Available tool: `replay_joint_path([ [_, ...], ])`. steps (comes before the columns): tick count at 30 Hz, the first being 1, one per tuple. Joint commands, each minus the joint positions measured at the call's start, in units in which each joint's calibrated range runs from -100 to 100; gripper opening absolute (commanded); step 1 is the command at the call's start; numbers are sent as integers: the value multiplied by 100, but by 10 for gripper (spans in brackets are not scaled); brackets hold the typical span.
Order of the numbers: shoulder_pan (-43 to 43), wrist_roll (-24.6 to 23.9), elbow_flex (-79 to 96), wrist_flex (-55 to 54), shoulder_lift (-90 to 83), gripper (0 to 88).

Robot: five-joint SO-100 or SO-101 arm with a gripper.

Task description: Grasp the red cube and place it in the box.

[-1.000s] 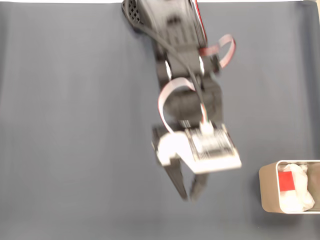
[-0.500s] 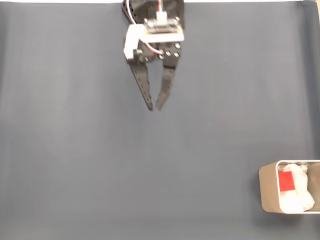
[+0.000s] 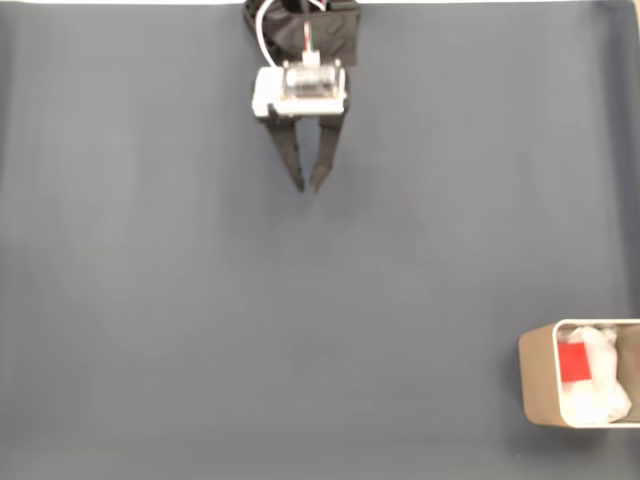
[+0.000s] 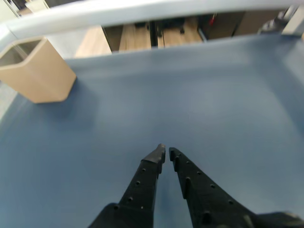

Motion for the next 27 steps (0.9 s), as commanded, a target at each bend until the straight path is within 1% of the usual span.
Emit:
replay_joint_path([
  [1,-131,-78,63,1232,-96,0],
  [3,-59,-10,63,1748,-96,0],
  [6,47,83,63,2232,-96,0],
  [11,97,200,63,2658,-96,0],
  [27,104,220,63,2658,-96,0],
])
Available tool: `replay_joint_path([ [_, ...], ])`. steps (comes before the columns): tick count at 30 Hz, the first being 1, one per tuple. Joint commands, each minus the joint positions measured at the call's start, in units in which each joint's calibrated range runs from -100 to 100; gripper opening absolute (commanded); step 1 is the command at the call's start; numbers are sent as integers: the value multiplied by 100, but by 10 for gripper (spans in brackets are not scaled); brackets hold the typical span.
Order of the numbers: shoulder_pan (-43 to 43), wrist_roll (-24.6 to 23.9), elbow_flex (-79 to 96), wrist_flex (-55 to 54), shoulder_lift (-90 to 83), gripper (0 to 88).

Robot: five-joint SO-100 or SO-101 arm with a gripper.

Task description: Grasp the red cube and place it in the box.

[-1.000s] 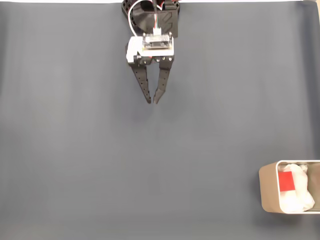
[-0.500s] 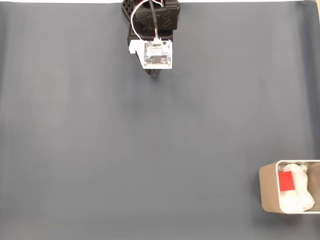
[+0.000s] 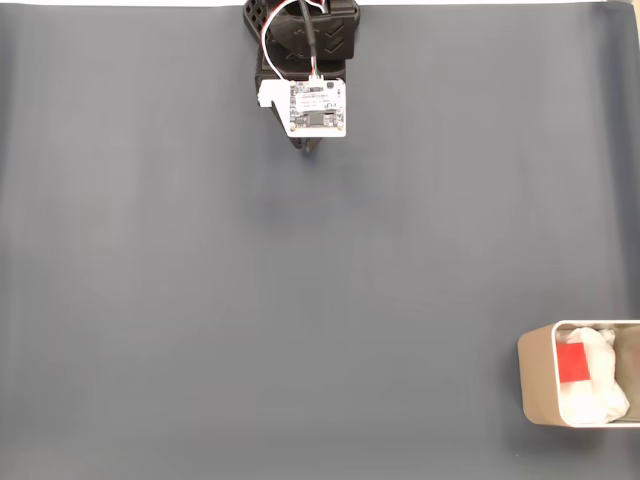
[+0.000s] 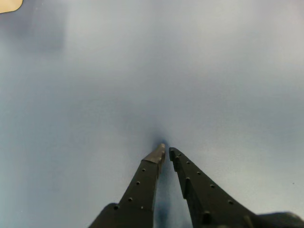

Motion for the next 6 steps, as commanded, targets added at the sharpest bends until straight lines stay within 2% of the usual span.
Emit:
replay_joint_path([
  [1,45,34,45,136,0,0],
  [6,45,34,45,136,0,0],
])
